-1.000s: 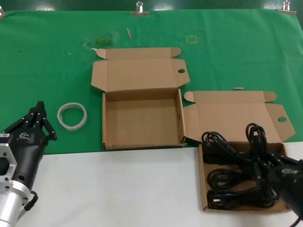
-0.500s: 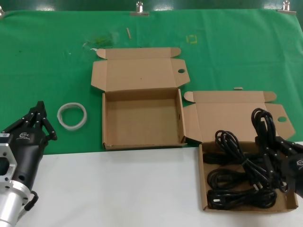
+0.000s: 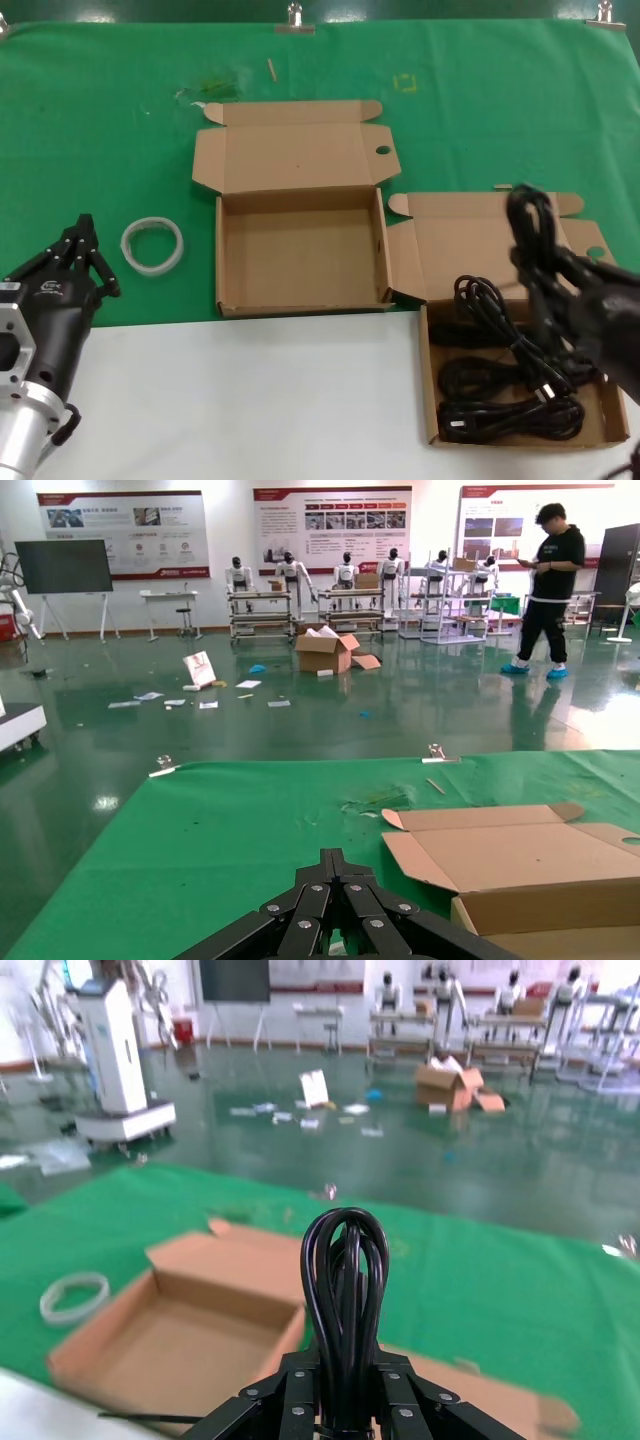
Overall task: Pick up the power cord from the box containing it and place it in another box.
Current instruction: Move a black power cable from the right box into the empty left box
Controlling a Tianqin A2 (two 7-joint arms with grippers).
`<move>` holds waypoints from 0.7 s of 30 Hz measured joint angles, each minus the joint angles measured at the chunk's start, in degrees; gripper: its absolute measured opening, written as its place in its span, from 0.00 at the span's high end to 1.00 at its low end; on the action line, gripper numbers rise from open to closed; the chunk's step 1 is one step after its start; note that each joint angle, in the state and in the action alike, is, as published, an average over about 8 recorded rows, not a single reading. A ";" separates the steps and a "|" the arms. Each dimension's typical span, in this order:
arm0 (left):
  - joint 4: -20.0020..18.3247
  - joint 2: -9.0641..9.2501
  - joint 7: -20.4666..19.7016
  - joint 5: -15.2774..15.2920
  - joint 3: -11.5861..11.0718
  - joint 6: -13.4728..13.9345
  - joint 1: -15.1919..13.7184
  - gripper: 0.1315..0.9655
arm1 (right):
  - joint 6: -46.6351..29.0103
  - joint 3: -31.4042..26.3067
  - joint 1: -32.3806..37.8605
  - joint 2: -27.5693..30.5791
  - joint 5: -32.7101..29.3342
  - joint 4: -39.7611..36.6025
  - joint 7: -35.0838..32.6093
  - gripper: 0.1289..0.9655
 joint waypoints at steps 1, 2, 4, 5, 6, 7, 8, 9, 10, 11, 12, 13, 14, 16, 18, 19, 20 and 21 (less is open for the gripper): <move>0.00 0.00 0.00 0.00 0.00 0.00 0.00 0.99 | -0.09 -1.16 1.86 -0.70 0.40 -0.35 -0.69 0.90; 0.00 0.00 0.00 0.00 0.00 0.00 0.00 0.99 | -0.27 -2.51 3.99 -1.77 0.89 -1.06 -1.75 0.90; 0.00 0.00 0.00 0.00 0.00 0.00 0.00 0.99 | -0.80 -5.49 8.64 -4.72 2.06 -3.35 -4.51 0.90; 0.00 0.00 0.00 0.00 0.00 0.00 0.00 0.99 | -1.10 -7.11 11.16 -6.61 2.84 -4.94 -6.32 0.90; 0.00 0.00 0.00 0.00 0.00 0.00 0.00 0.99 | -1.39 -8.69 13.67 -8.70 3.78 -6.75 -8.33 0.90; 0.00 0.00 0.00 0.00 0.00 0.00 0.00 0.99 | -1.59 -10.32 16.30 -11.07 4.96 -8.90 -10.62 0.90; 0.00 0.00 0.00 0.00 0.00 0.00 0.00 0.99 | -1.64 -11.99 19.04 -13.69 6.37 -11.32 -13.15 0.90; 0.00 0.00 0.00 0.00 0.00 0.00 0.00 0.99 | -1.50 -13.59 21.69 -16.30 7.87 -13.81 -15.62 0.90; 0.00 0.00 0.00 0.00 0.00 0.00 0.00 0.99 | -1.16 -15.17 24.26 -18.81 9.45 -16.30 -17.97 0.90; 0.00 0.00 0.00 0.00 0.00 0.00 0.00 0.99 | -0.65 -16.86 26.94 -21.38 11.19 -18.93 -20.38 0.90; 0.00 0.00 0.00 0.00 0.00 0.00 0.00 0.99 | -0.01 -18.59 29.61 -23.87 12.90 -21.56 -22.54 0.90; 0.00 0.00 0.00 0.00 0.00 0.00 0.00 0.99 | 0.69 -20.35 32.23 -26.23 14.56 -24.17 -24.47 0.90; 0.00 0.00 0.00 0.00 0.00 0.00 0.00 0.99 | 1.42 -22.13 34.89 -28.55 16.10 -26.76 -26.17 0.90; 0.00 0.00 0.00 0.00 0.00 0.00 0.00 0.99 | 2.60 -25.63 39.71 -32.49 18.44 -31.71 -28.54 0.90; 0.00 0.00 0.00 0.00 0.00 0.00 0.00 0.99 | 3.12 -29.21 44.16 -36.02 19.75 -36.84 -29.87 0.90; 0.00 0.00 0.00 0.00 0.00 0.00 0.00 0.99 | 3.11 -30.83 46.08 -37.59 20.00 -39.33 -30.23 0.90; 0.00 0.00 0.00 0.00 0.00 0.00 0.00 0.99 | 2.91 -32.37 47.89 -39.14 20.02 -41.92 -30.49 0.90; 0.00 0.00 0.00 0.00 0.00 0.00 0.00 0.99 | 2.57 -33.76 49.55 -40.69 19.82 -44.56 -30.68 0.90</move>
